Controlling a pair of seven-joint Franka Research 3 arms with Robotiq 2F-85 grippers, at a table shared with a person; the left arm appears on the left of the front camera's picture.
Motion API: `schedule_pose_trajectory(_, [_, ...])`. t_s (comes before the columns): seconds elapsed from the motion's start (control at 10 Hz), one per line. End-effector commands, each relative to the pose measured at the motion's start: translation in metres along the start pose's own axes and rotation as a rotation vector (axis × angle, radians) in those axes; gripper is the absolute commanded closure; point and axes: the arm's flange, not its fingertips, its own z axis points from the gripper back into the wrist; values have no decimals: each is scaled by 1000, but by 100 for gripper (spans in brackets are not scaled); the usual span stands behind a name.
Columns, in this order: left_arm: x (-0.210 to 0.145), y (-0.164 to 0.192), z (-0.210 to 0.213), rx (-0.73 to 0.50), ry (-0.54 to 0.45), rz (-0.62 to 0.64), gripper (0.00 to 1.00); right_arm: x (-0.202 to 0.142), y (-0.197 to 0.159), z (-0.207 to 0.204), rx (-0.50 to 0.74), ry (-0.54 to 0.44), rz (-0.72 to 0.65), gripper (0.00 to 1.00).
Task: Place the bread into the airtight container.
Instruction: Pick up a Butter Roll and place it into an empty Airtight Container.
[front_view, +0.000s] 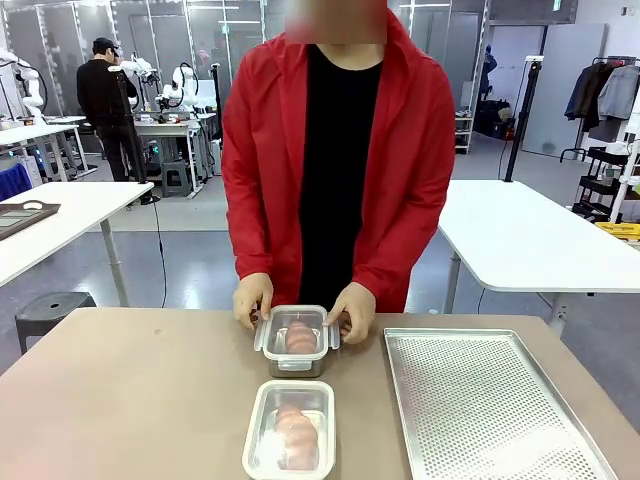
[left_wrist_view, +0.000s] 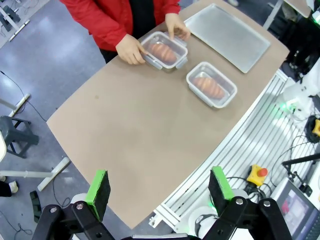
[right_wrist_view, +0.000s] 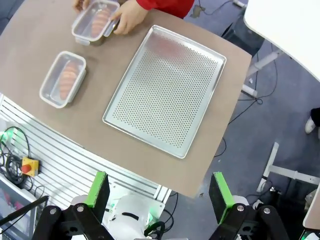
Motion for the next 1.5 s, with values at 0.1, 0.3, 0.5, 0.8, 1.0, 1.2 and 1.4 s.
schedule_pose_trajectory(0.1, [1, 0, 1, -2, -1, -4, 0, 1, 0, 0, 2, 4, -3, 0])
schedule_pose_trajectory(0.3, [1, 0, 1, -2, -1, -4, 0, 1, 0, 0, 2, 4, -3, 0])
schedule_pose_trajectory(0.5, [1, 0, 1, -2, -1, -4, 0, 1, 0, 0, 2, 4, -3, 0])
schedule_pose_trajectory(0.8, [1, 0, 1, -2, -1, -4, 0, 1, 0, 0, 2, 4, -3, 0])
schedule_pose_trajectory(1.0, [1, 0, 1, -2, -1, -4, 0, 1, 0, 0, 2, 4, -3, 0])
schedule_pose_trajectory(1.2, [1, 0, 1, -2, -1, -4, 0, 1, 0, 0, 2, 4, -3, 0])
schedule_pose_trajectory(1.4, [1, 0, 1, -2, -1, -4, 0, 1, 0, 0, 2, 4, -3, 0])
